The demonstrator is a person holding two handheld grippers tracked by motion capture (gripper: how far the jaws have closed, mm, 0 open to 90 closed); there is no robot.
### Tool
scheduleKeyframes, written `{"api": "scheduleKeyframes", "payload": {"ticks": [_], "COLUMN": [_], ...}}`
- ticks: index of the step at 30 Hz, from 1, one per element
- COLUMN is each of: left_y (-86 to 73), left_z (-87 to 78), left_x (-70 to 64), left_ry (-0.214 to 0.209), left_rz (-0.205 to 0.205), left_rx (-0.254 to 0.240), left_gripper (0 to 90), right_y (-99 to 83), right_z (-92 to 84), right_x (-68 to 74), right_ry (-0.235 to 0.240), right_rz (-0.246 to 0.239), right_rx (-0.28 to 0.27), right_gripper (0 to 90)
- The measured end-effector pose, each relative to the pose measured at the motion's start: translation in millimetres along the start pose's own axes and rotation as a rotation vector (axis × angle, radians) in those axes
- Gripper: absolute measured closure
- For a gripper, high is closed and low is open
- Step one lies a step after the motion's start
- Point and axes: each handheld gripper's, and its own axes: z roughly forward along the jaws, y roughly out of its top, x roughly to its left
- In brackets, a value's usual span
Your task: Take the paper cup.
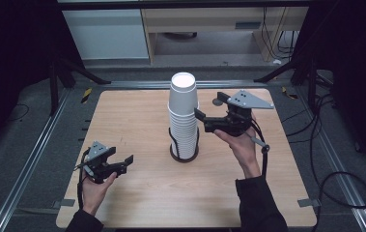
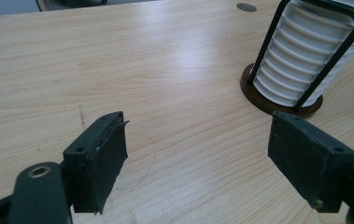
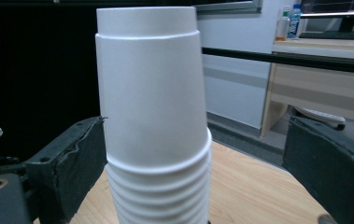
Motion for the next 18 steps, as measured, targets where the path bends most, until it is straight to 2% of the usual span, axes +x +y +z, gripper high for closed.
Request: {"api": "scheduleKeyframes", "payload": {"ticks": [11, 18], "left_y": [1.7, 1.7], "left_z": [-0.6, 0.9], "left_x": [-0.8, -2.3], "left_ry": [0.006, -0.001], "left_rz": [0.007, 0.014], "left_rx": [-0.004, 0.003], "left_gripper": [19.4, 19.3], "right_y": [5.5, 4.6], "right_z": [37.9, 57.4], "right_x": [12.7, 17.0], "right_ry": [0.058, 0.070], "right_rz": [-0.007, -0.007], "right_rx": [0.013, 0.031], "right_gripper": [6.0, 5.7]}}
